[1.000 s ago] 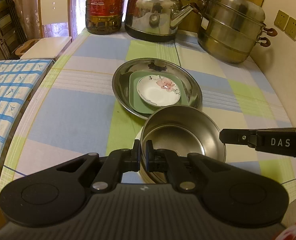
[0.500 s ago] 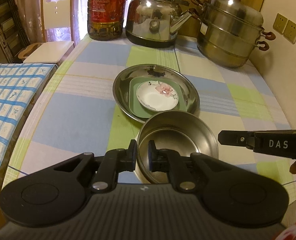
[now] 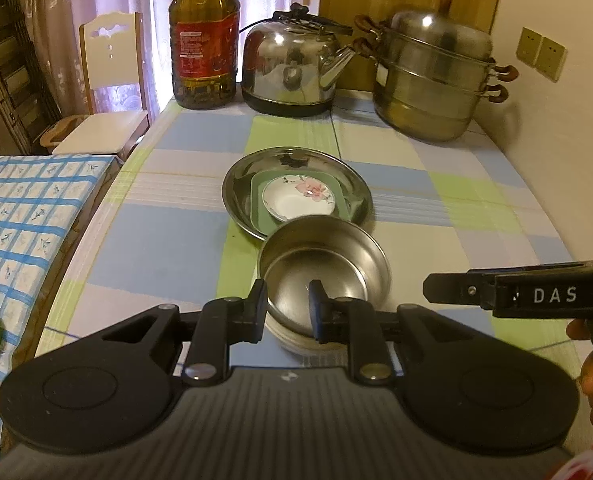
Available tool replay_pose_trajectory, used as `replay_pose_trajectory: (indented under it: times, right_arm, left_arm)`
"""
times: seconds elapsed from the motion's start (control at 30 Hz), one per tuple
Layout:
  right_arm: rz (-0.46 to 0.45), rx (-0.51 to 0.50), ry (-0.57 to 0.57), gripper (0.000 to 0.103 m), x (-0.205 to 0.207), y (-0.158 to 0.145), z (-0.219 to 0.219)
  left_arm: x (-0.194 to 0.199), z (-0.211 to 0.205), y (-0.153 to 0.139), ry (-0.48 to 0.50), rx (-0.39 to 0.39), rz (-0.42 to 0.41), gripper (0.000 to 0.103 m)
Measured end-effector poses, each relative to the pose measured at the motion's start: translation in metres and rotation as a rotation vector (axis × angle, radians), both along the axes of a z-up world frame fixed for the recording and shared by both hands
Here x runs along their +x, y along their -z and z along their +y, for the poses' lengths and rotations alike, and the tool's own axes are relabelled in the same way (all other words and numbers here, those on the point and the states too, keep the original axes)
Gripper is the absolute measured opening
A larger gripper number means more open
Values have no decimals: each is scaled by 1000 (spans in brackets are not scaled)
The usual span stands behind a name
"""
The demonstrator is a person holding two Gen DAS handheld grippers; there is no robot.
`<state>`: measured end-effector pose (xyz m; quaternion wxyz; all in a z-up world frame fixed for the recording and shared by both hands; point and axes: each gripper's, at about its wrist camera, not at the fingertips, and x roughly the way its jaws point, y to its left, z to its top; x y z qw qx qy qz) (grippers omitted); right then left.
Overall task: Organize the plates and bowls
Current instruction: 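Open the right tool and pull it back from the stacked bowls, then move both tools to the rim of the nested bowl stack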
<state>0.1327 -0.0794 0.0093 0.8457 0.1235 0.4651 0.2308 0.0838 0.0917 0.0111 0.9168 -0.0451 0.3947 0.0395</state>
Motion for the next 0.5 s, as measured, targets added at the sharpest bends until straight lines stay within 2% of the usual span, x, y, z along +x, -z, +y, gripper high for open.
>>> replay_pose_trajectory:
  times: [0.27,0.5]
  right_arm:
    - [19,2,-16,58,-37,-1,-13]
    - [35,-15,-19,68,-62,7,-26]
  left_arm:
    - [-33,-18,2,3,2,38,26]
    - [-54,-25,17,-12,-21,88,27]
